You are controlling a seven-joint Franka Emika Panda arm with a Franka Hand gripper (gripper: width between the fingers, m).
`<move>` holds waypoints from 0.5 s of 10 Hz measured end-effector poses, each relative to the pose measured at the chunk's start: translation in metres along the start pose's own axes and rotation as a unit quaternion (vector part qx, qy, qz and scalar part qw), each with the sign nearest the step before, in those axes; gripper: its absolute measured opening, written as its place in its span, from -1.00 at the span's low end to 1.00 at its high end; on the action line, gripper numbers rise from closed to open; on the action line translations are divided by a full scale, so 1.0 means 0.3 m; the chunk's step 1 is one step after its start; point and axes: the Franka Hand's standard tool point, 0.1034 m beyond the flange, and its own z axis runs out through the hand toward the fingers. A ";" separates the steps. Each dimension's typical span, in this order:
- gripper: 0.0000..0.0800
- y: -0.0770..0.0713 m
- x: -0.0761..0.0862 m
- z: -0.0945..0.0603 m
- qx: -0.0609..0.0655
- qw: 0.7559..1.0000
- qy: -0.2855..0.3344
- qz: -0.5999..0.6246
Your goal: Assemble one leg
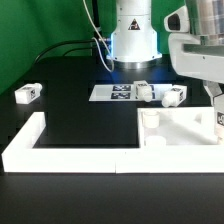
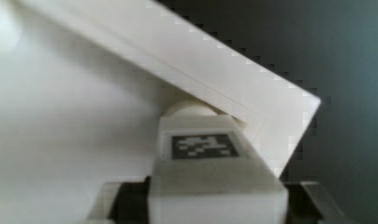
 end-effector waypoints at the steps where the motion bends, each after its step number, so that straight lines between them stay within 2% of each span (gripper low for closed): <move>1: -0.27 0.001 0.001 0.000 0.005 0.999 -0.005 0.034; 3: -0.27 0.002 -0.001 0.001 0.005 0.999 -0.005 0.047; 5: 0.39 0.001 -0.015 0.006 0.003 1.000 -0.004 -0.022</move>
Offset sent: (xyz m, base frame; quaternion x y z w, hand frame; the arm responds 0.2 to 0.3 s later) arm 0.0000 0.0000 0.0000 0.0000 0.0000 -0.0650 0.9979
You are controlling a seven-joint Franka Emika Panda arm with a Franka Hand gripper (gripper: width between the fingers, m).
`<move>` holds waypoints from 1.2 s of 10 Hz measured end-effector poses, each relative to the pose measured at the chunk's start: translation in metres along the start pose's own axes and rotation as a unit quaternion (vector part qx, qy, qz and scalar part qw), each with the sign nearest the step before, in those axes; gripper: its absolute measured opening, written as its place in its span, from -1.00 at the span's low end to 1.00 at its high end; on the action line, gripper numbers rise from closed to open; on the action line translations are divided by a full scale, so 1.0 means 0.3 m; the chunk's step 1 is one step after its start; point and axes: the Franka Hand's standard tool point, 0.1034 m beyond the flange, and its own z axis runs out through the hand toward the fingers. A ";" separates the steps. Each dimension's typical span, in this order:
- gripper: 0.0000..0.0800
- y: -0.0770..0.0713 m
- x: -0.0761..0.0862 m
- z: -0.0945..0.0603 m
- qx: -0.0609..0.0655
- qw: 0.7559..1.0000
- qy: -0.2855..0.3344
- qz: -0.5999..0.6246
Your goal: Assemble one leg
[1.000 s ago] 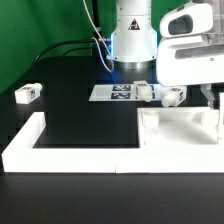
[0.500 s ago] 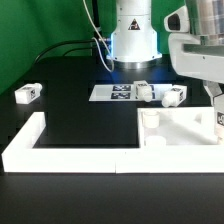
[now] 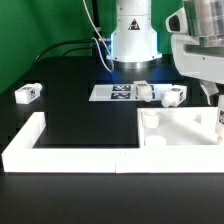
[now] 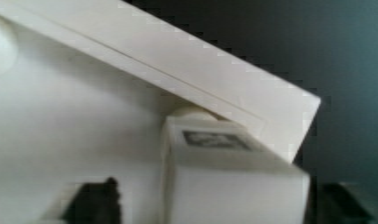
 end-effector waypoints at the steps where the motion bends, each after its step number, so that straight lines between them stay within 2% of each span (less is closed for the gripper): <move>1: 0.55 0.001 -0.006 -0.002 -0.005 0.997 -0.005 -0.079; 3: 0.61 -0.004 -0.015 -0.007 -0.027 0.968 0.007 -0.248; 6: 0.62 0.001 -0.005 -0.005 -0.027 0.945 0.006 -0.325; 8: 0.62 -0.012 0.010 -0.007 -0.048 0.865 0.037 -0.497; 9: 0.62 -0.016 0.010 -0.008 -0.058 0.816 0.040 -0.574; 10: 0.62 -0.016 0.009 -0.008 -0.057 0.815 0.039 -0.575; 12: 0.56 -0.016 0.009 -0.007 -0.055 0.832 0.041 -0.551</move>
Offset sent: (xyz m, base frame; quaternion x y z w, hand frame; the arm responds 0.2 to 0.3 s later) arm 0.0000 0.0000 0.0000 0.0000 0.0000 -0.1938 0.9810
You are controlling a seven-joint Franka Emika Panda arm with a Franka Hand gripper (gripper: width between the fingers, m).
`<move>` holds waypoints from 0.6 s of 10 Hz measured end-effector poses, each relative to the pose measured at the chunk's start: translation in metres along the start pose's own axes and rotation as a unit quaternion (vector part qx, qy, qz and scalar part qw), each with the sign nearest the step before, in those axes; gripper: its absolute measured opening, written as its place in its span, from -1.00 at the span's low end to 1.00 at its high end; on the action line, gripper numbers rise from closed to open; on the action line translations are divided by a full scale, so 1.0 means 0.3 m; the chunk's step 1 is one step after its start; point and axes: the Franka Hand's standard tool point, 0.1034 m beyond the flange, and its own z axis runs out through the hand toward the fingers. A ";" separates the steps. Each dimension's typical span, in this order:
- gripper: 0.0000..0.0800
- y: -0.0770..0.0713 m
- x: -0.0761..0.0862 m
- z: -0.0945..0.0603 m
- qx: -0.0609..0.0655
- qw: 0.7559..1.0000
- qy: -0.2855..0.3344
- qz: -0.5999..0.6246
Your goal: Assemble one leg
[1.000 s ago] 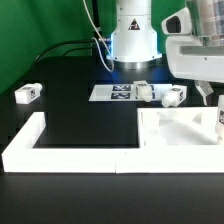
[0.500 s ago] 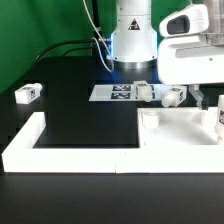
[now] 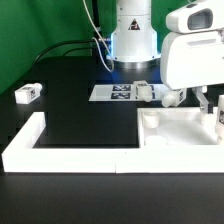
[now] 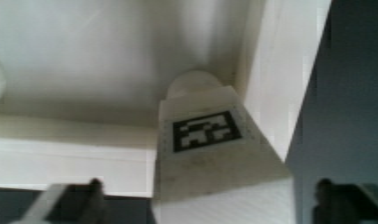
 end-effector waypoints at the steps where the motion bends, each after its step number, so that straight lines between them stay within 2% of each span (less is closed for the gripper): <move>1: 0.11 0.000 0.000 0.000 0.000 0.999 0.000 0.032; 2: 0.11 -0.001 0.000 0.000 0.000 0.998 0.000 0.066; 3: -0.29 0.001 0.000 0.000 0.000 0.995 0.000 0.096; 5: -0.29 0.005 0.001 0.000 0.000 0.985 0.001 0.173; 6: -0.29 0.005 0.000 0.000 -0.001 0.970 0.002 0.245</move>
Offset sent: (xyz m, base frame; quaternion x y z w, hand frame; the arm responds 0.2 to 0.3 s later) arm 0.0000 0.0000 0.0000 0.0000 0.0000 0.1938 0.9810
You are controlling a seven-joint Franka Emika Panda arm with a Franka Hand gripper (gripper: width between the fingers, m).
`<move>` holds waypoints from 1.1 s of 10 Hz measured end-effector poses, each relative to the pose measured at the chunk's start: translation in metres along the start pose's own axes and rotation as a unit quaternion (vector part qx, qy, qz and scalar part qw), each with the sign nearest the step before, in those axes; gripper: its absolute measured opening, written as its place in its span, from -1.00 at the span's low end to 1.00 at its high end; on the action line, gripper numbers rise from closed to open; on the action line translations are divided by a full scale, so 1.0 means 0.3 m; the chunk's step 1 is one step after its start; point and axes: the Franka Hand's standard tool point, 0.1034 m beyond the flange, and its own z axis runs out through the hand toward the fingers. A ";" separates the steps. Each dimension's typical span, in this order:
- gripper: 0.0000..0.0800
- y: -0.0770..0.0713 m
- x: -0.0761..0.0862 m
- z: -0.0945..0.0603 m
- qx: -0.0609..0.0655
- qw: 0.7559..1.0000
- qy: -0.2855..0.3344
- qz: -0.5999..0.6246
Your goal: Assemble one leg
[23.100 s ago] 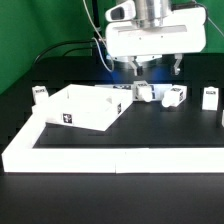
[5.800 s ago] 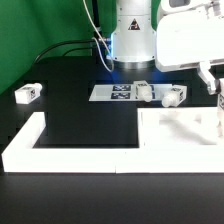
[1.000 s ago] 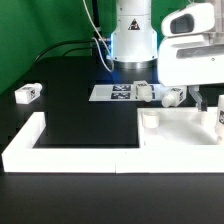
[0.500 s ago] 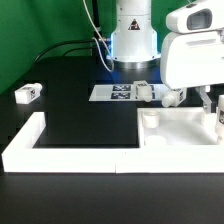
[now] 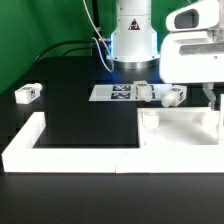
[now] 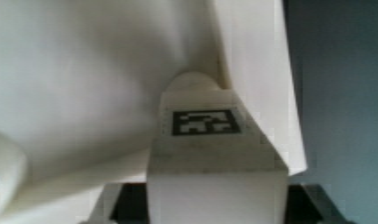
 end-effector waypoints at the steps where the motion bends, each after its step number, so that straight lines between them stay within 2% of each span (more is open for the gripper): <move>1: -0.29 0.000 -0.002 -0.002 -0.004 0.997 0.003 0.081; 2: -0.29 0.003 -0.001 0.000 -0.006 0.984 0.005 0.180; 3: -0.29 0.011 0.001 0.004 0.003 0.962 0.002 0.273; 4: -0.29 0.023 0.005 0.004 0.017 0.937 -0.011 0.348; 5: -0.29 0.028 0.006 0.005 0.019 0.919 -0.015 0.393; 6: -0.29 0.029 0.006 0.005 0.018 0.912 -0.016 0.411; 7: -0.29 0.028 0.006 0.005 0.018 0.915 -0.016 0.403; 8: -0.08 0.025 0.001 0.006 0.015 0.927 -0.016 0.375; 9: -0.08 0.015 -0.017 0.002 -0.003 0.958 -0.024 0.287; 10: 0.39 0.016 -0.008 -0.001 0.000 0.986 -0.029 0.166; 11: 0.58 0.025 -0.006 0.004 -0.002 0.997 -0.044 0.062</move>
Offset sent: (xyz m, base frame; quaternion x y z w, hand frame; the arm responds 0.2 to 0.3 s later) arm 0.0155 0.0103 0.0033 0.1193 -0.0310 0.4107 0.9034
